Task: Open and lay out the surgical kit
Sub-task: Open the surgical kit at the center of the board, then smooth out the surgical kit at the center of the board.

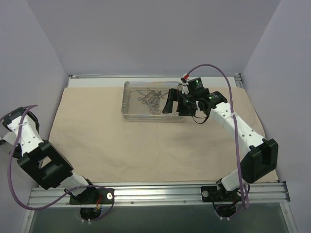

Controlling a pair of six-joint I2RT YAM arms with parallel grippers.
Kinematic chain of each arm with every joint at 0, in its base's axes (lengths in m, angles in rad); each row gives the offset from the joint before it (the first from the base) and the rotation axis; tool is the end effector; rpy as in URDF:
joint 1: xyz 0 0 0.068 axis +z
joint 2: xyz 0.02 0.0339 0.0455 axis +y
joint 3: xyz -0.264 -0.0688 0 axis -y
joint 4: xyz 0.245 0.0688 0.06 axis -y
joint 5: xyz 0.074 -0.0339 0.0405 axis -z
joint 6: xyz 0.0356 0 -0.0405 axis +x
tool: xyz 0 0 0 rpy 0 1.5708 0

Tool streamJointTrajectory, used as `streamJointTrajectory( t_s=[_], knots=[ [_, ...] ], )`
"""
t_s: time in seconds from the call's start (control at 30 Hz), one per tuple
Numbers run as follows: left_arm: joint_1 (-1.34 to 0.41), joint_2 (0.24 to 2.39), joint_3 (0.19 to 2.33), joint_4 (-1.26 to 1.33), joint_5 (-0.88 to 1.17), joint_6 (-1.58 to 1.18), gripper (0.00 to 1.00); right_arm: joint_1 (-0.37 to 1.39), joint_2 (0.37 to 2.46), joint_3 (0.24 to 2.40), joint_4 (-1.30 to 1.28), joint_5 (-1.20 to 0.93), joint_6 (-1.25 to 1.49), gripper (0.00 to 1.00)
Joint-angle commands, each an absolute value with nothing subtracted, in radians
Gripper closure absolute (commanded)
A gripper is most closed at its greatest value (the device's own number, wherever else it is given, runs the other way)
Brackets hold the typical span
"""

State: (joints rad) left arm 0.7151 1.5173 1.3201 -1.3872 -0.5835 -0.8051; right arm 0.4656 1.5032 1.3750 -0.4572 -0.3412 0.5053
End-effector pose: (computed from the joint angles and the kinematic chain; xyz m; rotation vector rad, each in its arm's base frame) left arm 0.1808 0.1830 0.2843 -2.0601 2.1760 0.8999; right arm 0.3007 0.1644 0.3457 -0.1639 2.2609 0.9094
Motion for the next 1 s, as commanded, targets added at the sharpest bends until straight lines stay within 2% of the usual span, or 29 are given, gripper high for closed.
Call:
streamJointTrajectory(
  t_s=[0.0,0.07,0.2,0.3,0.33,0.37,0.47,0.5,0.53,0.57,0.6,0.63,0.67,0.87,0.97],
  knots=[
    [0.689,1.54,1.454,-1.609,-0.653,-0.798,0.32,0.471,1.494,1.425,-0.5,-0.325,0.495,0.0],
    [0.629,1.539,1.479,-1.562,-0.65,-0.741,0.33,0.465,1.509,1.44,-0.52,-0.322,0.495,0.0],
    [0.407,1.542,1.497,-1.41,-0.537,-0.62,0.45,0.428,1.523,1.456,-0.558,-0.282,0.46,0.0],
    [0.275,1.572,1.531,-1.251,-0.411,-0.537,0.62,0.333,1.534,1.427,-0.577,-0.258,0.451,0.01],
    [0.193,1.591,1.546,-1.17,-0.381,-0.513,0.77,0.303,1.551,1.419,-0.578,-0.262,0.454,0.03],
    [0.16,1.639,1.568,-1.139,-0.356,-0.473,0.81,0.237,1.557,1.411,-0.569,-0.27,0.463,0.04],
    [0.1,1.797,1.704,-1.063,-0.275,-0.413,0.98,0.144,1.607,1.402,-0.532,-0.302,0.483,0.18],
    [0.097,1.84,1.75,-1.066,-0.261,-0.402,0.98,0.093,1.623,1.407,-0.522,-0.292,0.483,0.41],
    [0.094,1.886,1.844,-1.087,-0.249,-0.393,0.98,0.069,1.656,1.414,-0.509,-0.287,0.466,0.59],
    [0.089,1.969,1.888,-1.092,-0.242,-0.37,0.98,0.048,1.678,1.452,-0.503,-0.269,0.462,0.87],
    [0.089,2.005,1.925,-1.091,-0.229,-0.356,0.98,0.011,1.699,1.475,-0.5,-0.244,0.456,0.94],
    [0.089,2.044,1.959,-1.082,-0.198,-0.341,0.98,0.005,1.741,1.492,-0.491,-0.201,0.451,0.99],
    [0.089,2.121,2.033,-1.089,-0.193,-0.331,0.98,-0.02,1.759,1.517,-0.451,-0.192,0.449,1.0],
    [0.092,2.325,2.258,-1.078,-0.126,-0.354,0.98,-0.055,1.957,1.65,-0.362,-0.108,0.362,1.0],
    [0.098,2.39,2.292,-1.046,-0.091,-0.374,0.98,-0.058,2.022,1.66,-0.299,-0.077,0.35,1.0]
  ],
)
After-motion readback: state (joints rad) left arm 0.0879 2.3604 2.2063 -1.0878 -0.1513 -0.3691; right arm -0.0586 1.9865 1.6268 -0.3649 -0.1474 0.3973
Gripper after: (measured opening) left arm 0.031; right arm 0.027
